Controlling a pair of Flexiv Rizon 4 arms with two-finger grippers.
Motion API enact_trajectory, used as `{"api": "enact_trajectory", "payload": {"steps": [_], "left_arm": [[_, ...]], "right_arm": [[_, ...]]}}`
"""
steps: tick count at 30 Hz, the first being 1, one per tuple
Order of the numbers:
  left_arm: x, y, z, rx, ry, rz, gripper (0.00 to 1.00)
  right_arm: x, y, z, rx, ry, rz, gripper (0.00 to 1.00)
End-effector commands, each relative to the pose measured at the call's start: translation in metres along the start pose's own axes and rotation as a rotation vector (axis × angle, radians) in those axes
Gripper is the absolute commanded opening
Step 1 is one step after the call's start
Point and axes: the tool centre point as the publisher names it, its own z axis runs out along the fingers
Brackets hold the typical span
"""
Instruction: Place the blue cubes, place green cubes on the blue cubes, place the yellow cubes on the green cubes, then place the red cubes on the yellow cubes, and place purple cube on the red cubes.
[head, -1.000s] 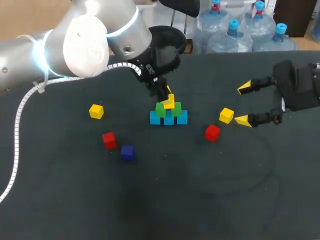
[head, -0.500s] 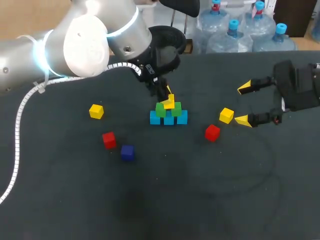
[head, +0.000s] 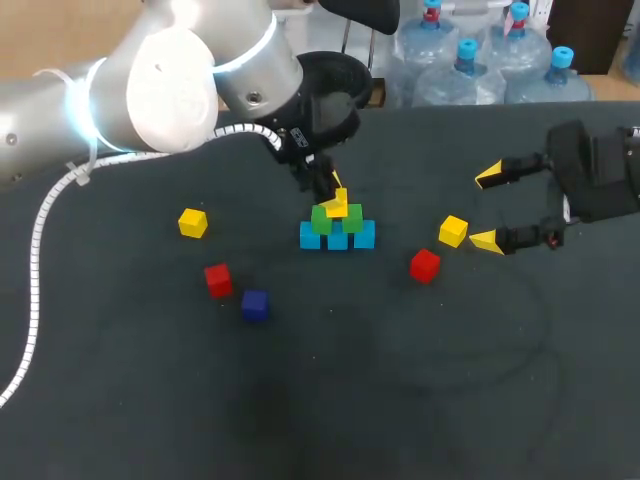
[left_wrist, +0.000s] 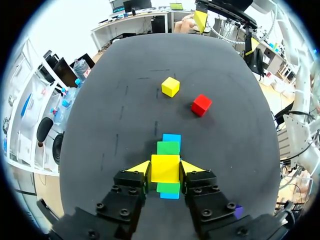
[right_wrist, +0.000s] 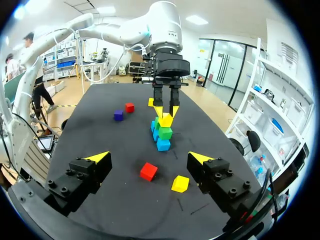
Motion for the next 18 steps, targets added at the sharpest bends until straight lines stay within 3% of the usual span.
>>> {"api": "enact_trajectory", "payload": {"steps": [1, 18], "left_arm": [[-0.0002, 0.0022, 0.0000, 0.006, 0.002, 0.002, 0.22], [-0.0017, 0.0028, 0.0008, 0.005, 0.004, 0.005, 0.28]], "right_arm": [[-0.0003, 0.0002, 0.0000, 0.001, 0.002, 0.000, 1.00], [-0.0003, 0.0002, 0.0000, 0.001, 0.002, 0.000, 1.00]]}}
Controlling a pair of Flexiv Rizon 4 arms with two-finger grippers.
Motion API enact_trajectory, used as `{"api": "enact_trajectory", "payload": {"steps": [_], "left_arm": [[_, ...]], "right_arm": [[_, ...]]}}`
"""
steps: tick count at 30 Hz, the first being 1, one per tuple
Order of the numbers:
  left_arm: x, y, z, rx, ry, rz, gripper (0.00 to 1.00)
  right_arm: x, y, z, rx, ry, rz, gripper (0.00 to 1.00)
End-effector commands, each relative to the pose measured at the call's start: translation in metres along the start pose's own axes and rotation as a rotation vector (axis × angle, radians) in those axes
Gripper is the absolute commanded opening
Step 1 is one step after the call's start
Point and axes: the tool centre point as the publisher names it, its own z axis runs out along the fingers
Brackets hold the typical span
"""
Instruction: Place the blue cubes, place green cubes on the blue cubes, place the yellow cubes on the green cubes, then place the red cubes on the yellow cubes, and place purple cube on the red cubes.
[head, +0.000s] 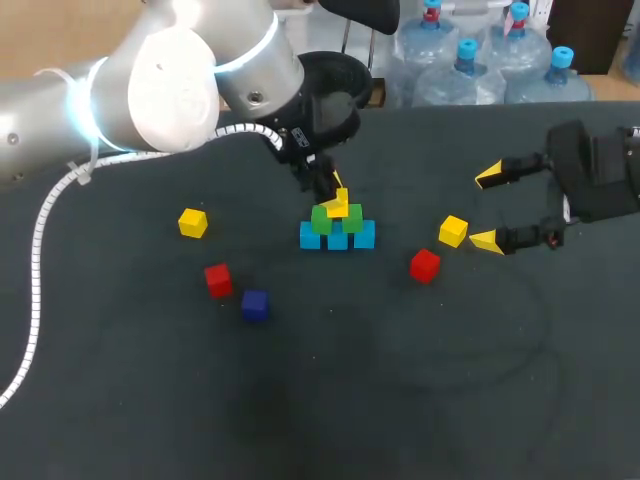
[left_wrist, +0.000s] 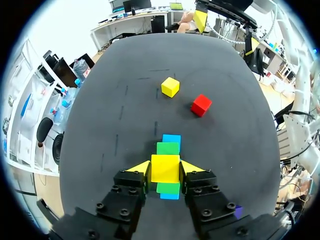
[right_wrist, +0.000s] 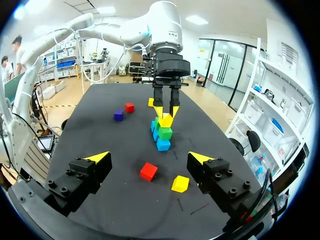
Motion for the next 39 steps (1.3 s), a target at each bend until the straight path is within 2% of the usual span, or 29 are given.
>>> {"api": "enact_trajectory", "payload": {"steps": [1, 6, 9, 10, 12, 13, 28, 34, 37, 38, 39], "left_arm": [[-0.001, 0.003, 0.000, 0.005, 0.003, 0.003, 0.29], [-0.001, 0.003, 0.000, 0.007, 0.002, 0.003, 0.36], [-0.001, 0.003, 0.001, 0.010, 0.003, 0.001, 0.48], [-0.001, 0.003, 0.001, 0.011, 0.003, 0.000, 0.59], [-0.001, 0.003, 0.001, 0.013, 0.005, -0.001, 0.93], [-0.001, 0.003, 0.001, 0.014, 0.005, -0.002, 1.00], [0.000, 0.004, -0.002, 0.007, 0.003, -0.002, 1.00], [-0.004, 0.005, -0.015, -0.018, -0.022, 0.017, 1.00], [-0.004, 0.006, -0.023, -0.043, -0.032, 0.023, 0.82], [-0.004, 0.007, -0.025, -0.048, -0.034, 0.024, 0.62], [-0.003, 0.007, -0.026, -0.052, -0.035, 0.026, 0.47]], "right_arm": [[0.000, 0.000, 0.000, 0.001, 0.002, 0.000, 1.00], [0.000, 0.000, 0.000, 0.001, 0.002, 0.000, 1.00], [0.000, 0.000, 0.000, 0.001, 0.002, 0.000, 1.00], [0.000, 0.000, 0.000, 0.001, 0.002, 0.000, 1.00], [0.000, 0.000, 0.000, 0.001, 0.002, 0.000, 1.00], [0.000, 0.000, 0.000, 0.001, 0.002, 0.000, 1.00], [0.000, 0.000, 0.000, 0.001, 0.002, 0.000, 1.00], [0.000, 0.000, 0.000, 0.001, 0.002, 0.000, 1.00], [0.000, 0.000, 0.000, 0.001, 0.002, 0.000, 1.00], [0.000, 0.000, 0.000, 0.001, 0.002, 0.000, 1.00], [0.000, 0.000, 0.000, 0.001, 0.002, 0.000, 1.00]]}}
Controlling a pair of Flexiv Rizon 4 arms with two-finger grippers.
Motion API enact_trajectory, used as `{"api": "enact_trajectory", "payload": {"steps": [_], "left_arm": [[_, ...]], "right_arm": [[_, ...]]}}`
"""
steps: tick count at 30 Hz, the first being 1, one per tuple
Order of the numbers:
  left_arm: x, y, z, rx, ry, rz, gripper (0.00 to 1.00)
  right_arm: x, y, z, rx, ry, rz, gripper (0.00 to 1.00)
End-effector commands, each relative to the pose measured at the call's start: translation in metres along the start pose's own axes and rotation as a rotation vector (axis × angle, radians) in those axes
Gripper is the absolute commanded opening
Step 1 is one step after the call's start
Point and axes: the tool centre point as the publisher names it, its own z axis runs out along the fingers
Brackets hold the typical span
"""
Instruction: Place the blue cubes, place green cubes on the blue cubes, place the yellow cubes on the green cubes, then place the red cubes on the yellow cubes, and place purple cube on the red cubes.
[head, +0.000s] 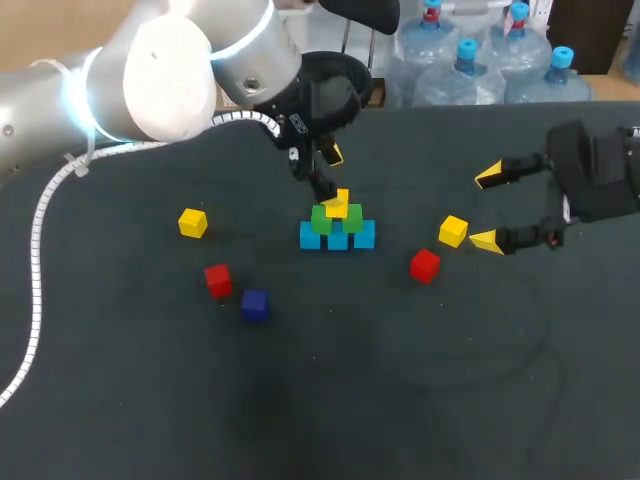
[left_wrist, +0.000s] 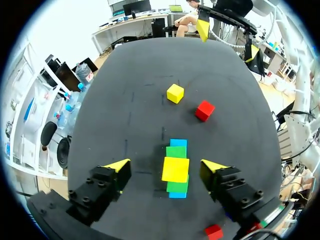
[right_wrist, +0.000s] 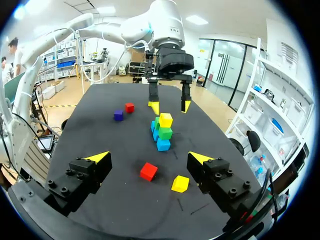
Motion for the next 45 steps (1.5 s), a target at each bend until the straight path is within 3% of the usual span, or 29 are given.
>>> {"api": "enact_trajectory", "payload": {"steps": [1, 4, 13, 26, 27, 28, 29, 30, 31, 32, 40, 45], "left_arm": [[0.006, -0.006, -0.010, -0.022, -0.010, 0.009, 0.40], [0.009, -0.007, -0.012, -0.032, -0.015, 0.008, 0.00], [0.024, -0.010, -0.020, -0.051, -0.017, -0.012, 0.00], [0.059, -0.012, -0.066, -0.101, 0.000, 0.001, 0.00], [0.063, -0.012, -0.070, -0.102, 0.000, 0.002, 0.02], [0.069, -0.013, -0.073, -0.098, -0.002, 0.008, 0.27], [0.074, -0.013, -0.076, -0.098, -0.007, 0.012, 0.44], [0.078, -0.013, -0.079, -0.097, -0.019, 0.020, 0.77], [0.082, -0.014, -0.081, -0.092, -0.039, 0.031, 0.94], [0.087, -0.015, -0.084, -0.094, -0.052, 0.041, 1.00], [0.131, -0.013, -0.088, -0.085, -0.155, 0.144, 1.00], [0.161, -0.011, -0.076, -0.046, -0.160, 0.144, 1.00]], "right_arm": [[0.000, 0.000, 0.000, 0.001, 0.002, 0.000, 1.00], [0.000, 0.000, 0.000, 0.001, 0.002, 0.000, 1.00], [0.000, 0.000, 0.000, 0.001, 0.002, 0.000, 1.00], [0.000, 0.000, 0.000, 0.001, 0.002, 0.000, 1.00], [0.000, 0.000, 0.000, 0.001, 0.002, 0.000, 1.00], [0.000, 0.000, 0.000, 0.001, 0.002, 0.000, 1.00], [0.000, 0.000, 0.000, 0.001, 0.002, 0.000, 1.00], [0.000, 0.000, 0.000, 0.001, 0.002, 0.000, 1.00], [0.000, 0.000, 0.000, 0.001, 0.002, 0.000, 1.00], [0.000, 0.000, 0.000, 0.001, 0.002, 0.000, 1.00], [0.000, 0.000, 0.000, 0.001, 0.002, 0.000, 1.00], [0.000, 0.000, 0.000, 0.001, 0.002, 0.000, 1.00]]}}
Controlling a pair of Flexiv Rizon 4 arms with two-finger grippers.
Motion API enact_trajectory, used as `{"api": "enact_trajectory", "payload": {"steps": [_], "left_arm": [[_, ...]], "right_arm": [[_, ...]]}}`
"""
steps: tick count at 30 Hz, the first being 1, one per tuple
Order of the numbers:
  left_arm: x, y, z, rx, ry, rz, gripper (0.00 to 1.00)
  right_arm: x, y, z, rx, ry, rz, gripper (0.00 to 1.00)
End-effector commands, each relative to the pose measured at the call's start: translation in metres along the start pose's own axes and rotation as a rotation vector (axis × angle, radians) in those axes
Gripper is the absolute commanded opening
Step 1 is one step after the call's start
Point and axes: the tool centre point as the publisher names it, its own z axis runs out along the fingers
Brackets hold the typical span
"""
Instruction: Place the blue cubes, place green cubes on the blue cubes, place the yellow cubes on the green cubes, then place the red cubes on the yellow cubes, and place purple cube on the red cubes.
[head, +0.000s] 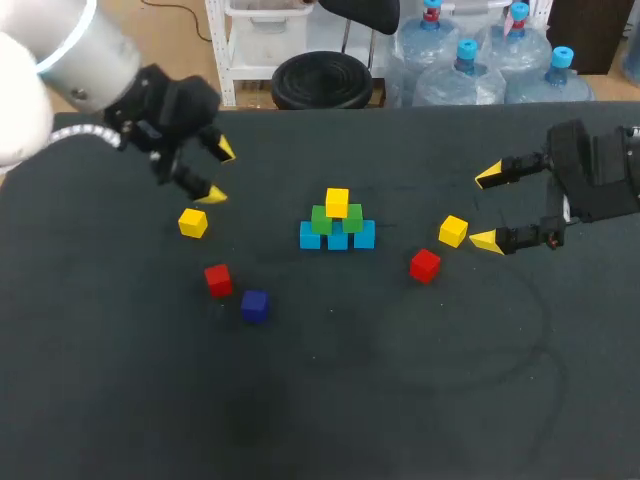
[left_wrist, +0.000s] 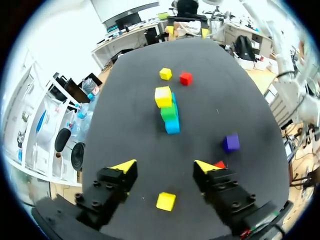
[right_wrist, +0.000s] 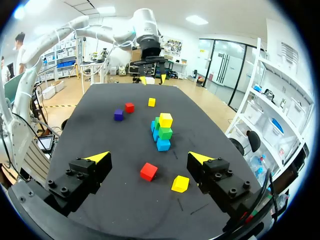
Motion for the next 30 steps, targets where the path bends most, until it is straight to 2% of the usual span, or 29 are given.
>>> {"api": "enact_trajectory", "payload": {"steps": [1, 6, 9, 30], "left_arm": [[0.028, -0.001, 0.007, 0.021, -0.079, -0.004, 1.00], [0.046, -0.007, 0.015, 0.065, -0.071, 0.049, 1.00], [0.056, -0.008, 0.020, 0.100, -0.037, 0.086, 1.00], [0.098, 0.000, 0.043, 0.137, -0.045, 0.109, 1.00]], "right_arm": [[0.000, 0.000, 0.000, 0.000, 0.002, 0.000, 1.00], [0.000, 0.000, 0.000, 0.000, 0.002, 0.000, 1.00], [0.000, 0.000, 0.000, 0.000, 0.002, 0.000, 1.00], [0.000, 0.000, 0.000, 0.000, 0.002, 0.000, 1.00]]}}
